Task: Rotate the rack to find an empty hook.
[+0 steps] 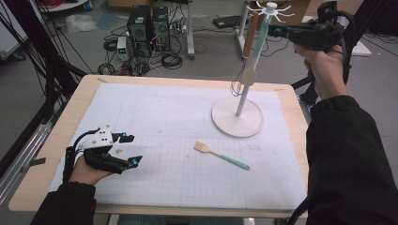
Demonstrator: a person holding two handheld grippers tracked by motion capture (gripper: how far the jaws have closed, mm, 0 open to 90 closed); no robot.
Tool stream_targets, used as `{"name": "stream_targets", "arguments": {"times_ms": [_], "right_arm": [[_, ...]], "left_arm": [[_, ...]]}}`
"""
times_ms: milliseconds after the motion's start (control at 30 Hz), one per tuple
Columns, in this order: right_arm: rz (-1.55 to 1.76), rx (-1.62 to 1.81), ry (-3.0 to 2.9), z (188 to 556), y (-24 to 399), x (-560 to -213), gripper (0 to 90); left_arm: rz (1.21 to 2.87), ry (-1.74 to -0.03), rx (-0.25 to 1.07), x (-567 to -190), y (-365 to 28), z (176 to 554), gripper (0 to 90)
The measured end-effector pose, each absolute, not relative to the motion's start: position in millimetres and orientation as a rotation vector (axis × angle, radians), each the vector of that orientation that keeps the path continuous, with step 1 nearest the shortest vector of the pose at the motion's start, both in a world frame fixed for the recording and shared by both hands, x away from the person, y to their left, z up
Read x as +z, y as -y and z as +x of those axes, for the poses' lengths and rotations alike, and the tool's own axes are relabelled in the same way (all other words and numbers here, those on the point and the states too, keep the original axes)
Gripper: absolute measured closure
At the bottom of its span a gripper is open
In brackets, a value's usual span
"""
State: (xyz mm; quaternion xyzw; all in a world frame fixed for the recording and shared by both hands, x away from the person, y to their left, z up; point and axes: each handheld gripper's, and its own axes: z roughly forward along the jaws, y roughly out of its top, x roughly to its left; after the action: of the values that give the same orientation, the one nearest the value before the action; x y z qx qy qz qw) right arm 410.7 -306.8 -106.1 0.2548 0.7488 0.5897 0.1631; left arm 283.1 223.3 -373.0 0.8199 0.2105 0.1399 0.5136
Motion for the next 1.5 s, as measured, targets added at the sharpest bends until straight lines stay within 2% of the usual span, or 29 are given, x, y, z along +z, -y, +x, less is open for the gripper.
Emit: {"name": "stream_targets", "arguments": {"times_ms": [1033, 1500], "right_arm": [[0.793, 1.62, -2.101, 420, 291, -105, 89.2], [0.799, 1.646, -2.062, 405, 324, -106, 89.2]], "left_arm": [[1.972, -0.501, 0.341, -372, -225, 282, 22.8], [1.972, -0.503, 0.343, -372, -225, 281, 22.7]]}}
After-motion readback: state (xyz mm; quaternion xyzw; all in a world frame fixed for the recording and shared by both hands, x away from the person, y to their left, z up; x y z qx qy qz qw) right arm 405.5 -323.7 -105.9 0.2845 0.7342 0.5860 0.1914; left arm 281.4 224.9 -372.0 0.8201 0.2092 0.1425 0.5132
